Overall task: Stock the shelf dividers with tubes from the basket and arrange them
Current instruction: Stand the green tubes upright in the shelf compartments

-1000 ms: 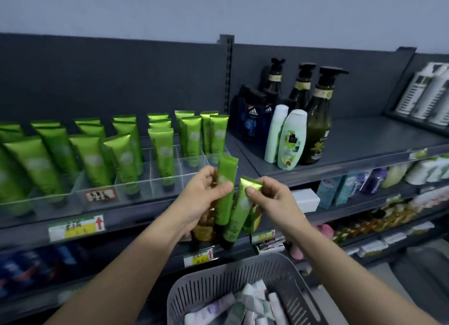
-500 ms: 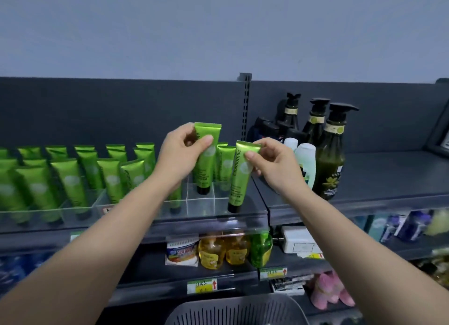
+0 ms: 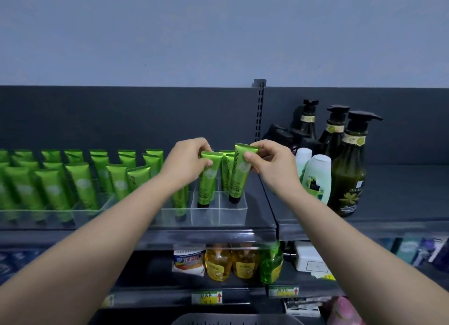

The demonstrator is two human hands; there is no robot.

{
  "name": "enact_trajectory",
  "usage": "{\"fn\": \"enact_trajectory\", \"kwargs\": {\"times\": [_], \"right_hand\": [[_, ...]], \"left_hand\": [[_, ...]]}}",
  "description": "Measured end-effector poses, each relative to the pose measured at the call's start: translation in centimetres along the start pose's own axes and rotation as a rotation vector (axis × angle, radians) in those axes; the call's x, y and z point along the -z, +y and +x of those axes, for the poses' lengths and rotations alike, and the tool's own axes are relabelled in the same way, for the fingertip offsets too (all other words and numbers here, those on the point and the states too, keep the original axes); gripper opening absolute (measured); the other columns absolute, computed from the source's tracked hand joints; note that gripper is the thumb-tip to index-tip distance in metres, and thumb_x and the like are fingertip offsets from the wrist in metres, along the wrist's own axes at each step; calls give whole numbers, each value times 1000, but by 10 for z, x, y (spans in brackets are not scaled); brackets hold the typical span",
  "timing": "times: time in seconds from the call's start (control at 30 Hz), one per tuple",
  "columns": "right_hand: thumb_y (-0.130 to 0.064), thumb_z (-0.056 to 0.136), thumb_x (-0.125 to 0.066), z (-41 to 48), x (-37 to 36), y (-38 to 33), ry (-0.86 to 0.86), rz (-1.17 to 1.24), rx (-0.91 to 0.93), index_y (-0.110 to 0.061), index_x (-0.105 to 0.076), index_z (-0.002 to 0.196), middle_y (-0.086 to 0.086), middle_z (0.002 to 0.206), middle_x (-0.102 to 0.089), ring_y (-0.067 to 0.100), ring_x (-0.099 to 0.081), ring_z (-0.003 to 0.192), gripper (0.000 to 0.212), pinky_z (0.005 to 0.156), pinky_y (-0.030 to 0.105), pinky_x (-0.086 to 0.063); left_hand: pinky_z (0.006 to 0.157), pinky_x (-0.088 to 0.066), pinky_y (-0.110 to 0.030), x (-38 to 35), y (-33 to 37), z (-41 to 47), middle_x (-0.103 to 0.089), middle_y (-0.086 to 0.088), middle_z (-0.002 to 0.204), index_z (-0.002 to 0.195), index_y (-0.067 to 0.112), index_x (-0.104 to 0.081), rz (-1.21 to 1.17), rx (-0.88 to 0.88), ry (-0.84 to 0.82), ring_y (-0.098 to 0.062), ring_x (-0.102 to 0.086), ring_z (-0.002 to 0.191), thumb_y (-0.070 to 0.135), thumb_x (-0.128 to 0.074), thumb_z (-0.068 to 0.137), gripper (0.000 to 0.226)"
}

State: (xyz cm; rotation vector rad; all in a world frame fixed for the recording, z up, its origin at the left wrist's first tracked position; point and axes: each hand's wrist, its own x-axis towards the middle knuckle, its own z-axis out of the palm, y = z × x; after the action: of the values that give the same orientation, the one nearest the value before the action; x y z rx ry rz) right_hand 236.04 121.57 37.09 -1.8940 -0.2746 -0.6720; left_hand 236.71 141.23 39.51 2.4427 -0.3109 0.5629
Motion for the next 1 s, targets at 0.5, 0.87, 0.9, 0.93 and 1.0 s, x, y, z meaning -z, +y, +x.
{"fn": "enact_trajectory", "kwargs": {"times": [0.5,0.87,0.9,0.93,1.0], "right_hand": [[-25,81,-74,-1,-20,30,-111,-100,-84,-29,-65,88,-3,75,-64,22,-64,76,12,78,35,-54],[-27,82,-73,-7,-26,36,-140,-144,-97,-28,-64,90,-5,75,-64,21,-65,75,12,76,41,-56],[-27,82,-73,-7,-26,35,-141,-146,-94,-28,-65,90,-4,75,-65,21,-64,74,12,76,41,-55],[-27,82,-73,-8,-27,35,-142,-147,-91,-28,-65,91,-4,75,-65,21,-64,74,12,76,41,-55],[-27,83,-72,-8,-28,35,-141,-153,-86,-29,-65,91,-1,75,-65,22,-64,73,11,75,41,-55]], "left_hand": [[75,-41,-32,-16,-10,2,-56,-3,101,106,13,-53,176,7,-184,-22,-50,88,8,-60,90,18],[79,-46,-33,-21,-10,2,-62,-3,113,125,20,-53,297,-38,-189,-15,-51,92,-2,-54,89,43],[80,-45,-33,-21,-10,2,-62,-2,113,126,20,-52,309,-49,-182,-17,-53,96,-2,-54,88,43],[79,-45,-32,-21,-10,1,-62,-2,114,126,20,-53,317,-58,-174,-18,-54,99,-2,-55,88,44],[79,-46,-33,-22,-10,0,-63,-3,114,127,19,-53,332,-80,-163,-19,-56,101,-4,-54,87,45]]}}
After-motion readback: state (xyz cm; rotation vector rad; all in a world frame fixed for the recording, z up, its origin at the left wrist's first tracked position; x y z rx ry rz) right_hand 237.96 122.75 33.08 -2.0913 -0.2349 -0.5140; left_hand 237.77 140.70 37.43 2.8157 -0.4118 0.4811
